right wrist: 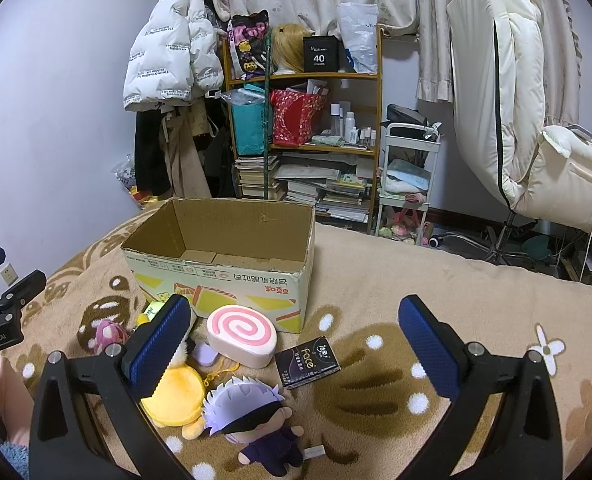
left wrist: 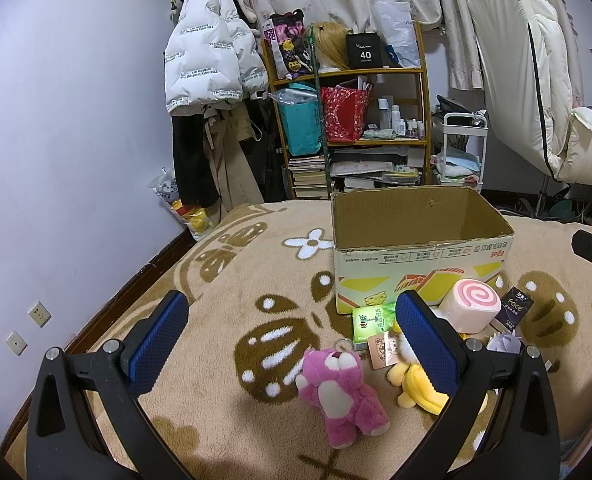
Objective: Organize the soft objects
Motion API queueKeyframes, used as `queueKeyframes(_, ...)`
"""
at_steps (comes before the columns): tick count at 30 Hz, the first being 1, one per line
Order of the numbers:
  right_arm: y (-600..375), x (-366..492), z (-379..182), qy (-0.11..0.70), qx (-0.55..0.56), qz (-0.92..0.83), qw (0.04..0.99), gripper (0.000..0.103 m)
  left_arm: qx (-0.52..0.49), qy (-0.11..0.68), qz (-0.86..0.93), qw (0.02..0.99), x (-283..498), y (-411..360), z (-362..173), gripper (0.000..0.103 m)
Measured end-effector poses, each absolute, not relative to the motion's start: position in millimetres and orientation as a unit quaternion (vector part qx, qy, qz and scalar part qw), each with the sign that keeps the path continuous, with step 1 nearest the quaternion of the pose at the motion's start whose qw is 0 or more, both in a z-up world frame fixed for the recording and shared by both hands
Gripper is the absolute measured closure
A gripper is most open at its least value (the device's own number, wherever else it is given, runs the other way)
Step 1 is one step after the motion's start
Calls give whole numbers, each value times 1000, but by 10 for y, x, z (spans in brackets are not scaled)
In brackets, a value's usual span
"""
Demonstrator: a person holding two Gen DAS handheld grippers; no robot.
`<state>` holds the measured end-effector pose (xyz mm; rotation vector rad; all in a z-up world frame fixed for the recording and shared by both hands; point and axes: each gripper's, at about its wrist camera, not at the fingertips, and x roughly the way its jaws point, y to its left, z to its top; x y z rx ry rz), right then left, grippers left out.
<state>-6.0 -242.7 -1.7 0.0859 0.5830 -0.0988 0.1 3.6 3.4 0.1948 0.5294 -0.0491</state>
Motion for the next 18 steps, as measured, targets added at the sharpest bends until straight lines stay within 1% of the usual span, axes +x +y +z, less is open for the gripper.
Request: queueKeyframes(18, -2423, -51, -3, 287, 43, -49, 956, 0, 95, 263, -26, 960, 11, 39, 18, 1)
